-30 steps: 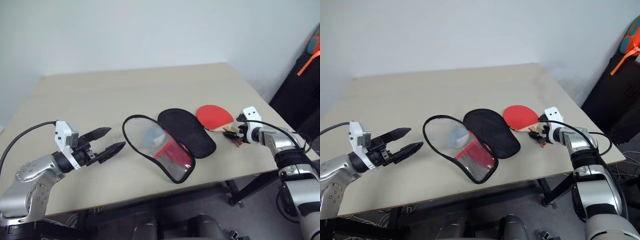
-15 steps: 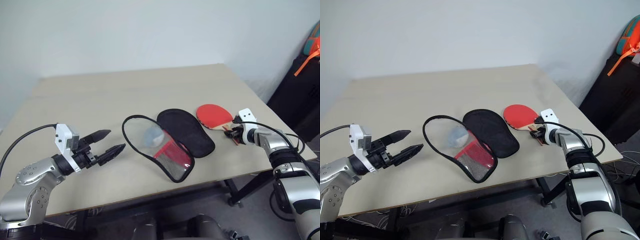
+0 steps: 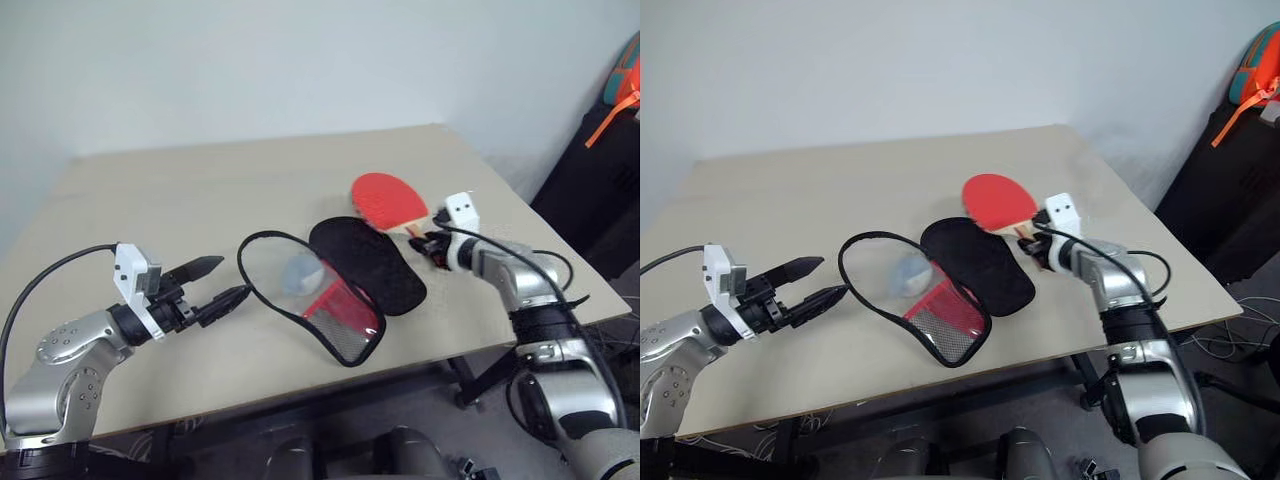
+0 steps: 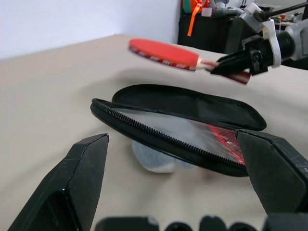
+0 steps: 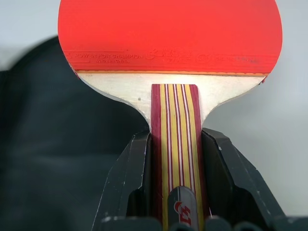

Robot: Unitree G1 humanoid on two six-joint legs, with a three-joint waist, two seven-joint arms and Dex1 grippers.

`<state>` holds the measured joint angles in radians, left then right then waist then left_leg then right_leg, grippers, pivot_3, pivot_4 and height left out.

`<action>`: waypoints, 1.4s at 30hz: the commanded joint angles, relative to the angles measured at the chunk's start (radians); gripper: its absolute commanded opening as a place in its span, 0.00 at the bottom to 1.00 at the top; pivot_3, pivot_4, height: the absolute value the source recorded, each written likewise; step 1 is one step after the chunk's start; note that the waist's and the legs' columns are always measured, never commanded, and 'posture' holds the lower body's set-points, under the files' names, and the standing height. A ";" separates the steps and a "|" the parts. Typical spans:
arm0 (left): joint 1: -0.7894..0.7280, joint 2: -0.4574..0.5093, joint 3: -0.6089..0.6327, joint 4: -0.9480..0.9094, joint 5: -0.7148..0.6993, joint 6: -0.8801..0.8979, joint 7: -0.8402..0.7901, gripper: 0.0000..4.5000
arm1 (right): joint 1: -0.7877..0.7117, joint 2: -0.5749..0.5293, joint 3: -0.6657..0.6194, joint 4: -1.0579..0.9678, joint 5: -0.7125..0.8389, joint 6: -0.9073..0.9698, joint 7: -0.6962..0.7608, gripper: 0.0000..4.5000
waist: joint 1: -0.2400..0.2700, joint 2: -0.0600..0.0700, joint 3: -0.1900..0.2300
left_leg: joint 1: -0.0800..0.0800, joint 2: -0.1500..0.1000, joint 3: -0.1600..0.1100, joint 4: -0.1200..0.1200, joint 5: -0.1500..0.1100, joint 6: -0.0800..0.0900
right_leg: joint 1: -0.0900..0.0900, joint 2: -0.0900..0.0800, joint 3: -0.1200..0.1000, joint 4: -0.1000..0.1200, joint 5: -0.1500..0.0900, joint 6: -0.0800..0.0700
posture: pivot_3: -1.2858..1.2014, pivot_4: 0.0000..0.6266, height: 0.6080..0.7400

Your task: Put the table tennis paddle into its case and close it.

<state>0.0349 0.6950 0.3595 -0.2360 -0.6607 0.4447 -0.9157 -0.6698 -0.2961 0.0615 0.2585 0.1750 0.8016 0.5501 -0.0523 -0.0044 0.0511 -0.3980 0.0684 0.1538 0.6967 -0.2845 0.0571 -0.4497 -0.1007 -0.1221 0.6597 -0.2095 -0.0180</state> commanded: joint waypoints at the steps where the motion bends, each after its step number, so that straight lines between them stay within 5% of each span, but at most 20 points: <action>1: -0.006 -0.003 0.004 -0.016 0.004 -0.020 0.003 1.00 | 0.013 0.038 0.016 -0.109 -0.003 0.045 -0.061 0.25 | 0.002 0.000 0.000 | 0.000 0.000 0.000 0.000 0.000 0.000 | 0.000 0.000 0.000 0.000 0.000 0.000 | 0.52 0.00 0.74; 22: 0.006 -0.011 0.016 -0.028 0.004 -0.015 0.014 1.00 | 0.050 0.101 0.087 -0.101 -0.018 0.064 -0.123 0.25 | -0.001 0.000 0.000 | -0.001 0.000 0.000 0.000 0.000 0.000 | -0.001 0.001 0.000 0.000 0.000 0.000 | 0.52 0.00 0.74; 42: 0.004 -0.013 0.013 -0.028 0.005 -0.015 0.019 1.00 | 0.068 0.008 0.154 -0.131 -0.045 0.053 -0.054 0.25 | -0.001 -0.001 -0.001 | -0.001 -0.001 0.000 0.000 0.000 0.000 | -0.001 0.000 0.000 0.000 0.000 0.000 | 0.52 0.00 0.74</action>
<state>0.0526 0.6797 0.3600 -0.2373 -0.6457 0.4445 -0.8964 -0.5836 -0.2731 0.2217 0.1724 0.1384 0.8668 0.4879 -0.0529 -0.0054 0.0505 -0.3988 0.0677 0.1539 0.6967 -0.2843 0.0569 -0.4504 -0.1005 -0.1222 0.6597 -0.2095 -0.0181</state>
